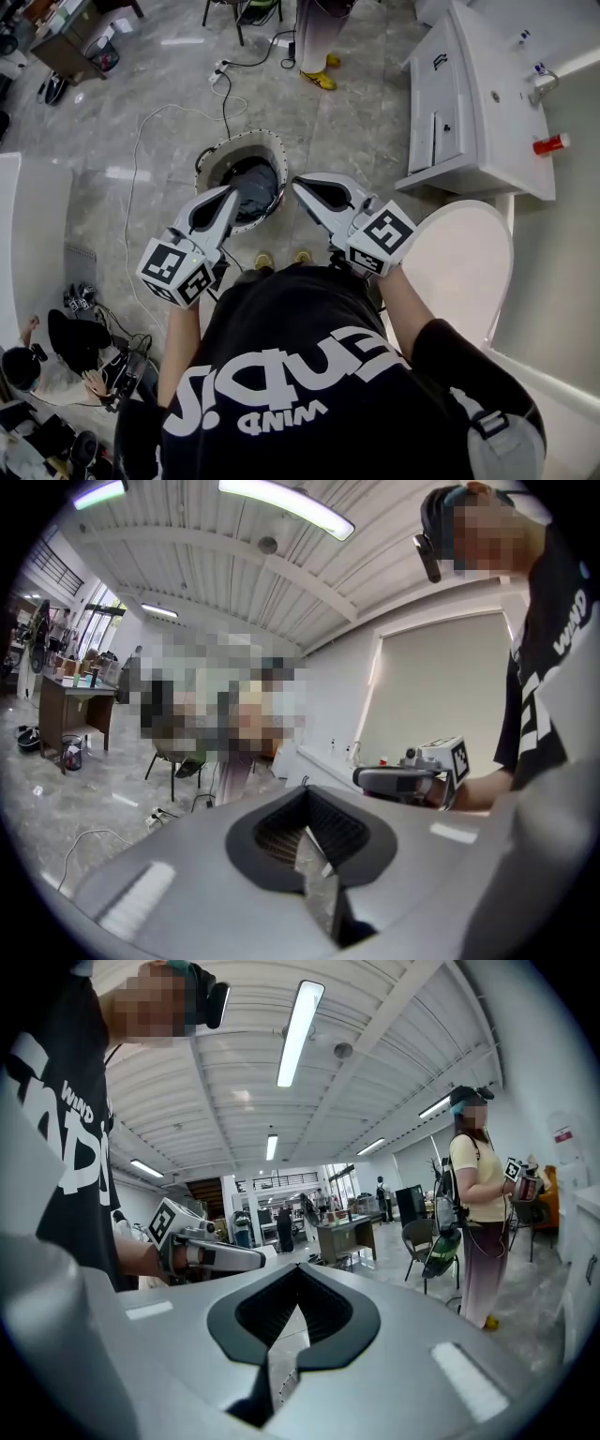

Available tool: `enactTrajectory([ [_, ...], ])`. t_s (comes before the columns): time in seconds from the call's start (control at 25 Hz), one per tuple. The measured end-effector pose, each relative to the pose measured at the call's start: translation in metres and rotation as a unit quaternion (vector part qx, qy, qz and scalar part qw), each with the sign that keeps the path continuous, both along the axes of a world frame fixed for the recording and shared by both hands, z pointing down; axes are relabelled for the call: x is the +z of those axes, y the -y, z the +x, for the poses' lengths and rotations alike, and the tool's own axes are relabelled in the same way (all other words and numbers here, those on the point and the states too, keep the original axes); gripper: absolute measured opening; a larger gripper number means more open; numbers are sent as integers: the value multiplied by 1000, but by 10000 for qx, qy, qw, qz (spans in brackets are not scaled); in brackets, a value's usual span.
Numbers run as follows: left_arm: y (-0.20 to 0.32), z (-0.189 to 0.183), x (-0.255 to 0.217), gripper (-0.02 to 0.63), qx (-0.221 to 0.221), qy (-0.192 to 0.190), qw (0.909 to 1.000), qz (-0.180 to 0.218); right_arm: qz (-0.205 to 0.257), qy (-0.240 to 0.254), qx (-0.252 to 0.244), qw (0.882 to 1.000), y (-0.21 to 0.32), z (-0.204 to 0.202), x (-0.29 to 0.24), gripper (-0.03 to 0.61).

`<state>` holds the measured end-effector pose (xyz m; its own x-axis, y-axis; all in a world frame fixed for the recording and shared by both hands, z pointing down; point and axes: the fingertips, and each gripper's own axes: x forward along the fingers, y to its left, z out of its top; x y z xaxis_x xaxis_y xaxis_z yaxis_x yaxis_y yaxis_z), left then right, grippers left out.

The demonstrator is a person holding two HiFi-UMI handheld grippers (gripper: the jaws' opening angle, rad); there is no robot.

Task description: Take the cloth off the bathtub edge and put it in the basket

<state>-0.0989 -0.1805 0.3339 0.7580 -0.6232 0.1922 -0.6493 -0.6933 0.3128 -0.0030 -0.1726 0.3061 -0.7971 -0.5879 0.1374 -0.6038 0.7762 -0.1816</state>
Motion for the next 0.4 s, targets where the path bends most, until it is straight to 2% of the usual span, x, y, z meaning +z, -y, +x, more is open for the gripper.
enactTrajectory([
  [0.4, -3, 7, -3, -2, 73, -44, 9999, -71, -41, -22, -18, 10000, -3, 4, -2, 9],
])
